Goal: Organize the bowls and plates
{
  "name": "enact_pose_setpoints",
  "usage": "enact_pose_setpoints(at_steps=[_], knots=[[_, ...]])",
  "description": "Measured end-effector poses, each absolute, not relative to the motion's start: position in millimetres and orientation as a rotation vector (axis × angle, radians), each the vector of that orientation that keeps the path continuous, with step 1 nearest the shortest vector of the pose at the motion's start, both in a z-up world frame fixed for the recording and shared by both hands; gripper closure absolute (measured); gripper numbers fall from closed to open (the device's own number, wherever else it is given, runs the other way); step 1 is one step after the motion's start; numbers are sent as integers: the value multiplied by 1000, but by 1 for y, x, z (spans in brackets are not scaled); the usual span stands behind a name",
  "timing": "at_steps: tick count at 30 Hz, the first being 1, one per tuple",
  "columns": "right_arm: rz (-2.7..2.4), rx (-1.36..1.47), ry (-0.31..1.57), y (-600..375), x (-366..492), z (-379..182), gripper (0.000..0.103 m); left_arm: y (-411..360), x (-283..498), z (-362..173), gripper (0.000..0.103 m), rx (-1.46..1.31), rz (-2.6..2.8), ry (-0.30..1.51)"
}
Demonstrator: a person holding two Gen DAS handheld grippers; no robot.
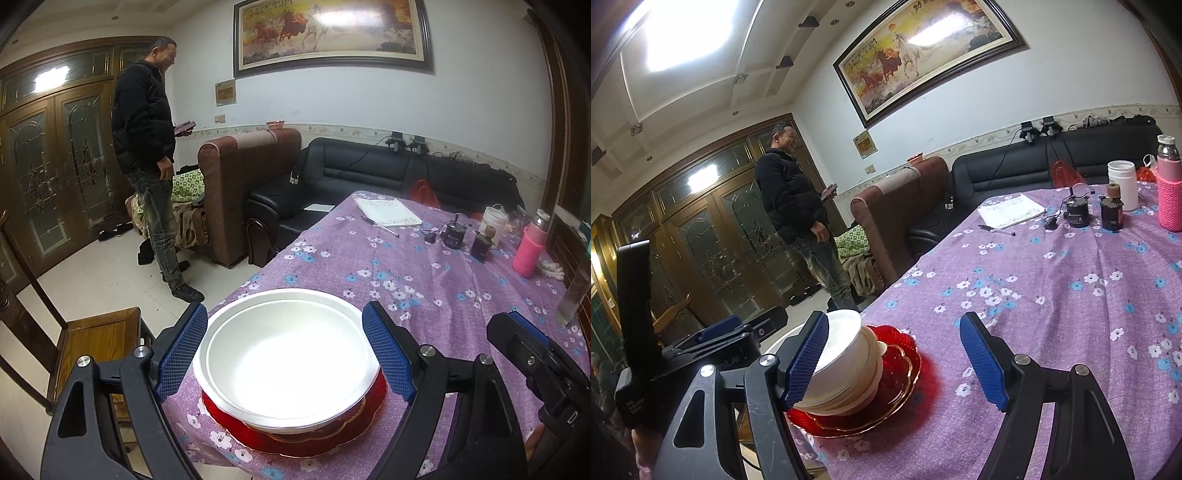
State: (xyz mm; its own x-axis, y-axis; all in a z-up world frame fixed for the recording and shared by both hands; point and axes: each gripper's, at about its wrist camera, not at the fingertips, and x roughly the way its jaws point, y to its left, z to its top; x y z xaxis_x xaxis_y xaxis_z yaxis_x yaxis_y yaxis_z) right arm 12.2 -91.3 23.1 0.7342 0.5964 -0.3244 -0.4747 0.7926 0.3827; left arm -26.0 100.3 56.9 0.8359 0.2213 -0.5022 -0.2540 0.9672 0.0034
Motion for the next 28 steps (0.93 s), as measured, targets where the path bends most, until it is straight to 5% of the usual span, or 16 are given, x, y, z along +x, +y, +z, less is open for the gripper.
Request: enact_pose_setpoints(at_steps=[28], knots=[[645,278,483,-75,14,18,27,103,-24,59,16,-100,217,539]])
